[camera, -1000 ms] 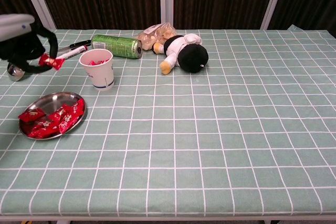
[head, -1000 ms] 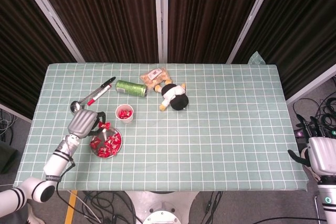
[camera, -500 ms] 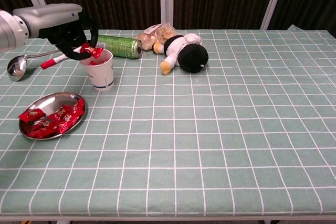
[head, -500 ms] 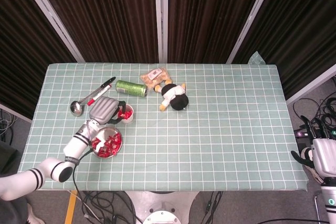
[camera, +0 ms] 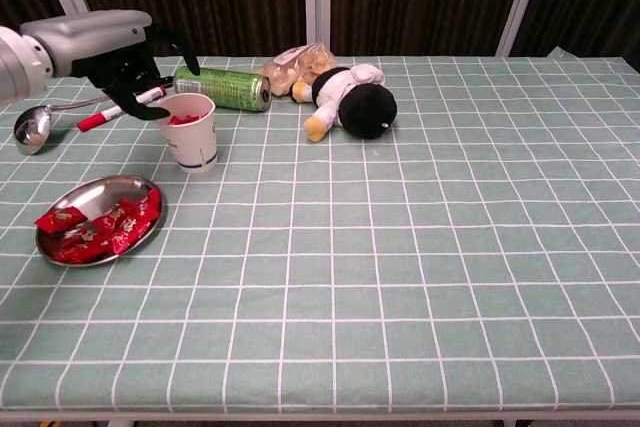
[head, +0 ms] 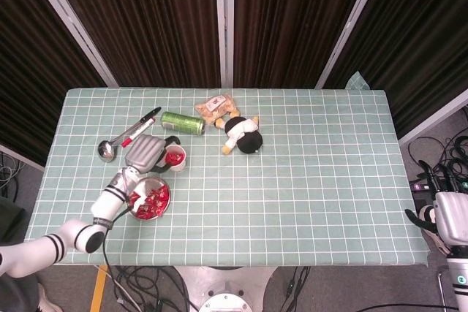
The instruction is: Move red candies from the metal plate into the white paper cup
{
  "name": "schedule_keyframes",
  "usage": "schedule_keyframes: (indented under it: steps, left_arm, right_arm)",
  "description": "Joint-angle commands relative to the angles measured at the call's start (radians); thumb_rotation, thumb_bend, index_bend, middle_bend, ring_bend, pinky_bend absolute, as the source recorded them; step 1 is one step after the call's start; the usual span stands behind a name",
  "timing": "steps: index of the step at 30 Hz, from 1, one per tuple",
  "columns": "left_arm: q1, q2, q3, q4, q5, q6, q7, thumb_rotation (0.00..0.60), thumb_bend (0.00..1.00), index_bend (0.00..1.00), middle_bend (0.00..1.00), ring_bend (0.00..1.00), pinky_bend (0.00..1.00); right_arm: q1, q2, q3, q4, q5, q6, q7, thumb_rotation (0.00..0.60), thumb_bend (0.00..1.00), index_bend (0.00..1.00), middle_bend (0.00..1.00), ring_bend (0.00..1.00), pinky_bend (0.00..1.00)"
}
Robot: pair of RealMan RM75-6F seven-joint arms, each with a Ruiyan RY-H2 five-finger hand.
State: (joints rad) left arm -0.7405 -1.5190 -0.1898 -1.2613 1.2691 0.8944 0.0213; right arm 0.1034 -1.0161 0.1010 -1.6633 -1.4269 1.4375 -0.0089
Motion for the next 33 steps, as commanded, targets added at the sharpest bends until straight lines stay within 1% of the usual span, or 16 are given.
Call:
schedule_keyframes:
  steps: [1,5,8,12,18,33]
  left_arm:
    - [0.075,0.058,0.031,-0.064,0.034,0.098,-0.028,0.600,0.28,0.36,0.95,0.88,1.00]
    - [0.151,0.110,0.093,-0.098,0.070,0.165,-0.038,0.600,0.28,0.42,0.95,0.88,1.00]
    - [0.184,0.128,0.141,-0.100,0.080,0.160,-0.023,0.600,0.28,0.46,0.95,0.88,1.00]
    - [0.208,0.118,0.178,-0.083,0.068,0.136,0.008,0.600,0.28,0.48,0.95,0.88,1.00]
    - [0.225,0.091,0.194,-0.063,0.051,0.114,0.043,0.600,0.28,0.49,0.95,0.88,1.00]
    - [0.230,0.048,0.202,-0.014,0.045,0.064,0.075,0.600,0.28,0.49,0.95,0.88,1.00]
  right_arm:
    - [0.000,0.000,0.000,-0.001,-0.002,0.001,0.000,0.600,0.09,0.03,0.28,0.07,0.27]
    - [0.003,0.000,0.000,-0.003,-0.004,-0.003,-0.003,0.600,0.09,0.03,0.28,0.07,0.27]
    - [0.005,-0.001,-0.001,-0.005,-0.009,-0.004,-0.006,0.600,0.09,0.03,0.28,0.07,0.27]
    - [0.009,-0.003,-0.002,-0.008,-0.014,-0.006,-0.010,0.600,0.09,0.03,0.27,0.07,0.27]
    - [0.006,0.002,-0.002,-0.019,-0.016,0.002,-0.020,0.600,0.09,0.03,0.27,0.07,0.27]
    - [0.007,0.003,-0.002,-0.029,-0.014,0.001,-0.031,0.600,0.09,0.03,0.27,0.07,0.27]
